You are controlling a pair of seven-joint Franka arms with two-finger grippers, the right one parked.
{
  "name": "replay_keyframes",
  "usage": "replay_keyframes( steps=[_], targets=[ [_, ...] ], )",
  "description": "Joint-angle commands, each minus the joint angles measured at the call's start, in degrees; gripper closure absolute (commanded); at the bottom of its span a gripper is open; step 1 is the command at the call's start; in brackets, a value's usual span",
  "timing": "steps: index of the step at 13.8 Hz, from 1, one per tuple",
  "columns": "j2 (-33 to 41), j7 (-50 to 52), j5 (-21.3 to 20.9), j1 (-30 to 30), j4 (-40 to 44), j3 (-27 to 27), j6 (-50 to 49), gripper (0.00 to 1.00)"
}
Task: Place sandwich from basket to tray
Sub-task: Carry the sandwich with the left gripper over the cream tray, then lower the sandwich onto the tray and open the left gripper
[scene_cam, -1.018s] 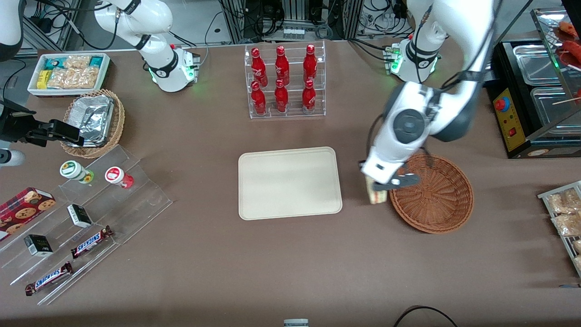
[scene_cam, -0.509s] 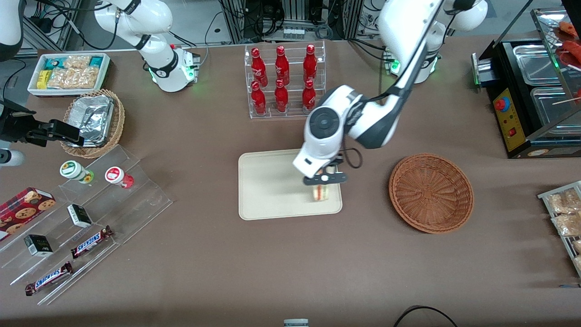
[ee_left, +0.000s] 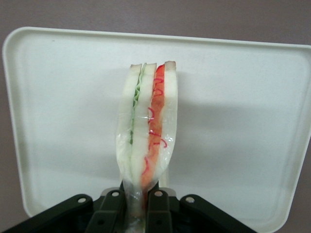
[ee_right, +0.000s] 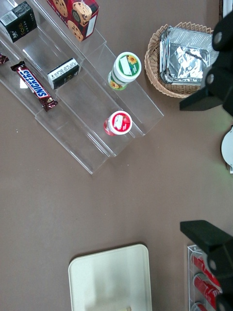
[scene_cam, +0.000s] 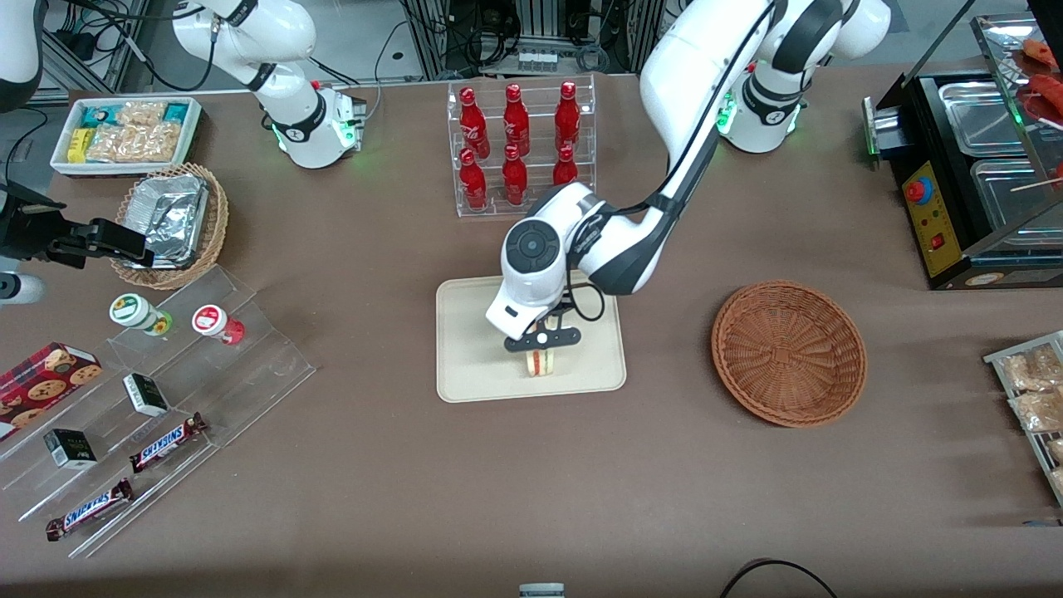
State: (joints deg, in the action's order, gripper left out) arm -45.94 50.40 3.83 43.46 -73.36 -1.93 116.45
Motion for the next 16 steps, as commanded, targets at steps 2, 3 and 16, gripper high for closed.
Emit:
replay_keyframes(
  steps=[2, 3, 16],
  targets=[
    [-4.15, 1.02, 0.83, 0.31, 4.98, -1.06, -0.78, 1.00],
    [-4.33, 0.84, 0.83, 0.31, 4.98, -1.06, -0.87, 1.00],
    [-3.98, 1.19, 2.15, 0.13, 5.07, -0.98, -1.39, 0.00]
  ],
)
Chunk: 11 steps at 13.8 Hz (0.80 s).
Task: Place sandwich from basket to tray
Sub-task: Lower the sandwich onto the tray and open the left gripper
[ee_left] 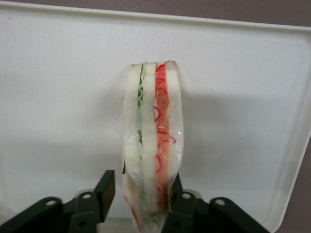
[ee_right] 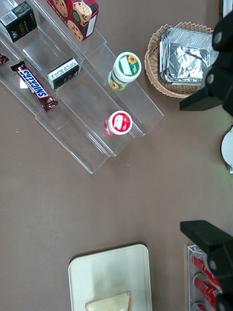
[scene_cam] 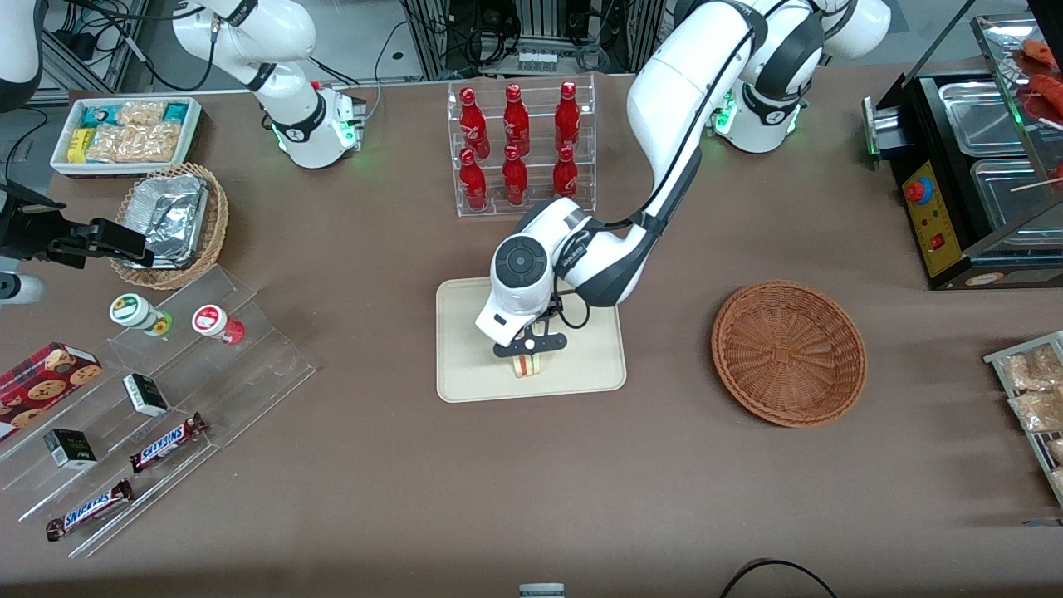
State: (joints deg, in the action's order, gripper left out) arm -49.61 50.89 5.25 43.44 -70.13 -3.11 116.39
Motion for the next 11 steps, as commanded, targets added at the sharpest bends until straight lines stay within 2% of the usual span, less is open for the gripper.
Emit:
replay_keyframes(
  steps=[1, 6, 8, 9, 11],
  targets=[
    [0.38, 0.61, 0.73, 0.15, 2.10, 0.21, -1.77, 0.00],
    [6.26, -2.18, 0.03, -1.07, 5.18, 0.65, -9.94, 0.00],
    [10.04, -11.22, 0.64, -5.01, 4.65, 0.74, -14.58, 0.00],
    [12.58, -10.90, 0.64, -6.43, 4.13, 0.82, -19.05, 0.00],
    [16.80, -13.61, 0.20, -11.42, 0.37, 0.74, -21.90, 0.00]
  ],
)
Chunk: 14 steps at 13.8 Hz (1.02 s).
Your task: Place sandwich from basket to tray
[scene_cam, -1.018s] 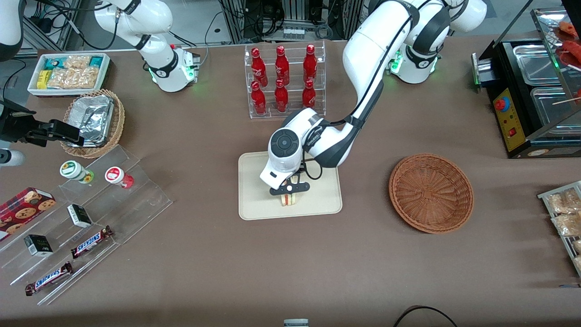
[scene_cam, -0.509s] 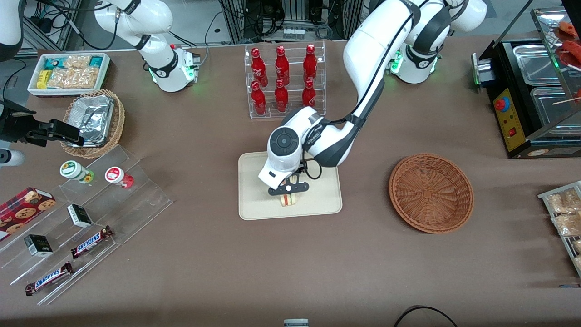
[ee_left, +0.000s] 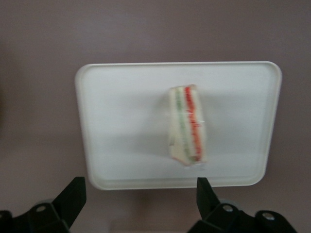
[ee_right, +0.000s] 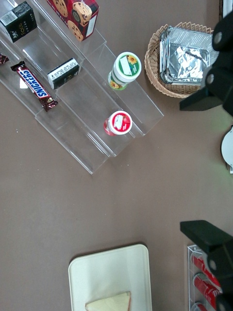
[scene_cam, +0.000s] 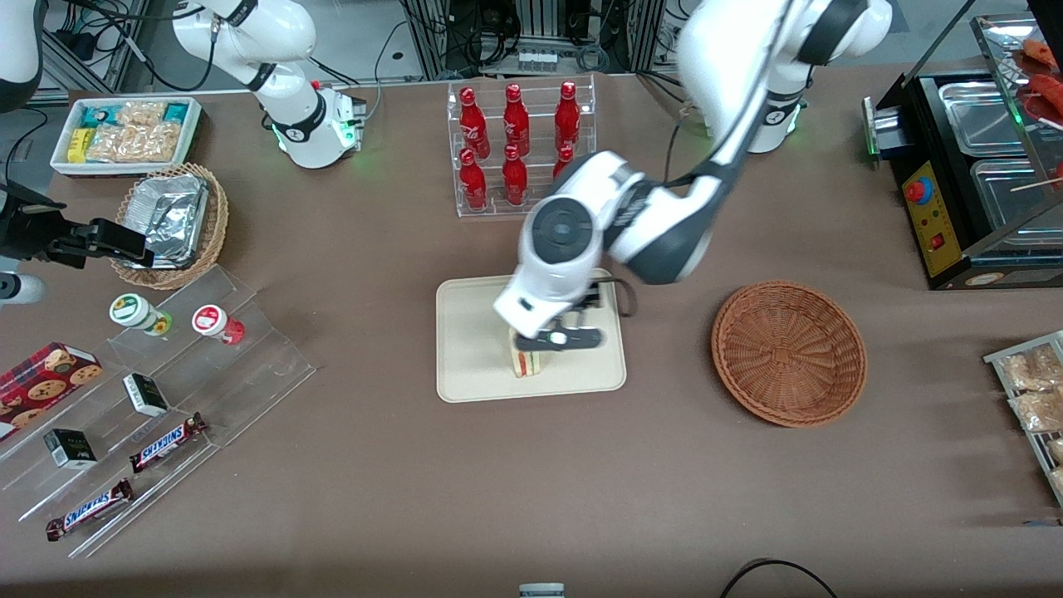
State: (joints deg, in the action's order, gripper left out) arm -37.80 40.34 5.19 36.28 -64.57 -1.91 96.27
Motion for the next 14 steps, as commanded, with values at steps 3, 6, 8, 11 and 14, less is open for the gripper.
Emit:
replay_keyframes(
  steps=[3, 6, 8, 11, 14],
  targets=[
    [13.43, -16.83, 0.52, -11.47, -14.33, -0.46, -1.87, 0.00],
    [19.24, -26.42, 0.61, -17.89, -20.40, -0.46, -2.05, 0.00],
    [22.58, -31.26, 0.61, -22.11, -22.70, -0.46, -3.53, 0.00],
    [25.57, -35.15, -0.09, -26.43, -22.88, -0.37, -7.75, 0.00],
    [28.65, -35.16, -2.18, -29.24, -22.88, -0.28, -9.95, 0.00]
  ],
)
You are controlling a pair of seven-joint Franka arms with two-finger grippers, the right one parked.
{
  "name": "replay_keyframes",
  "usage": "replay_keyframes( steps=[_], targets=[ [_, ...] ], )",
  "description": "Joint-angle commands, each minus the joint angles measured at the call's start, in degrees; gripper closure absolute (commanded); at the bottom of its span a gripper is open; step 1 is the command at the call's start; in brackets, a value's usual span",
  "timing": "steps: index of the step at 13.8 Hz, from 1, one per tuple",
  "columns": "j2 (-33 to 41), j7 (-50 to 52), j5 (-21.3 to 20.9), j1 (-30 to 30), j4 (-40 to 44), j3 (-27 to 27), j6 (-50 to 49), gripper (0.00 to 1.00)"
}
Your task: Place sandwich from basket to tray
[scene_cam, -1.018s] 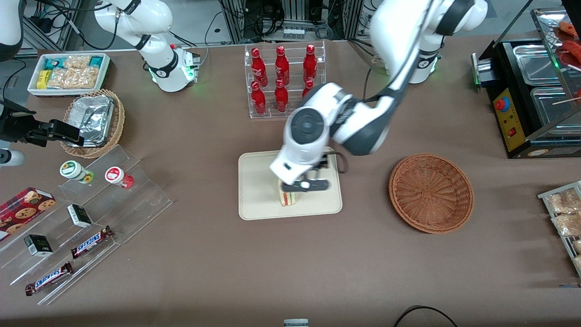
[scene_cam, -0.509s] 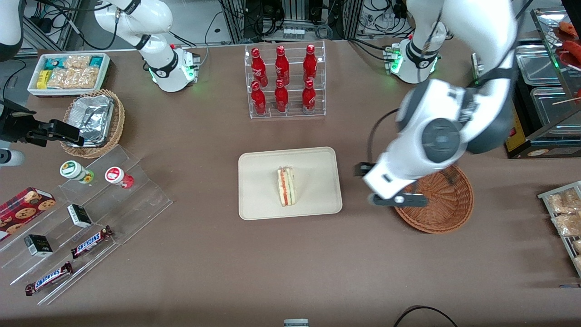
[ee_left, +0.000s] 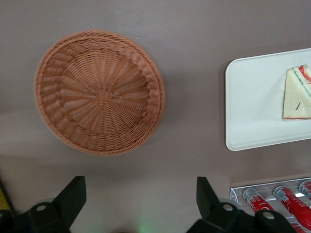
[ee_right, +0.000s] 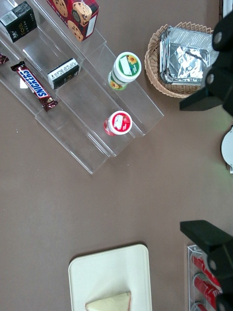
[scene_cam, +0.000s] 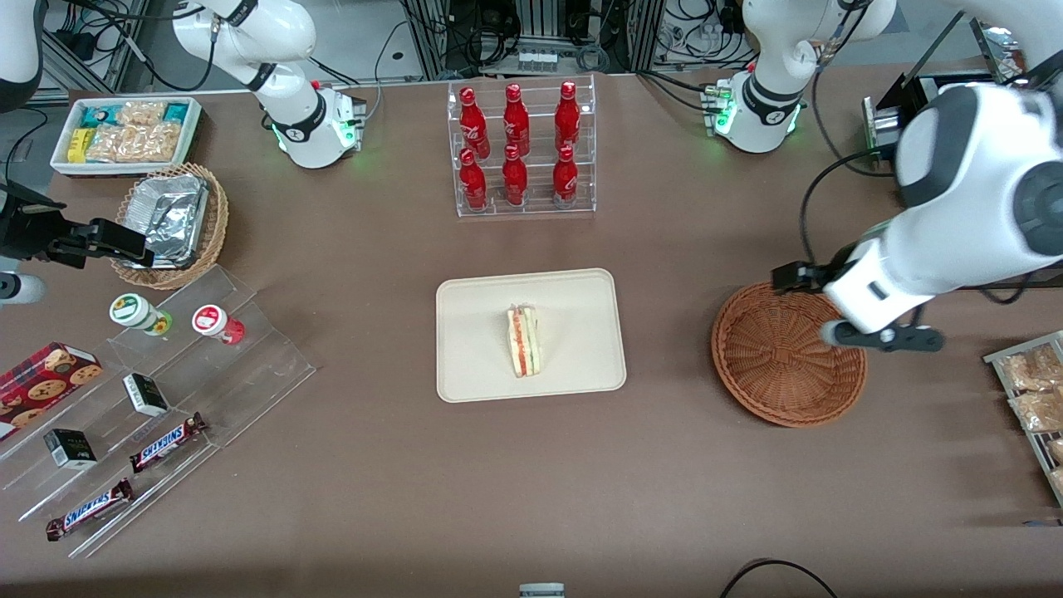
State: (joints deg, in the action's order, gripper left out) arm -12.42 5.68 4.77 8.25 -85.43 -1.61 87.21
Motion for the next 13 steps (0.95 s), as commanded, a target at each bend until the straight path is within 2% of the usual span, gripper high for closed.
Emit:
replay_keyframes(
  steps=[1, 7, 13],
  targets=[
    [3.81, -0.50, -4.13, -1.22, -2.02, -0.58, -1.77, 0.00],
    [9.52, -0.50, -7.04, -9.73, -2.11, -3.31, -4.50, 0.00],
    [11.90, -1.29, -8.11, -11.76, -1.49, -3.13, -8.90, 0.00]
  ],
)
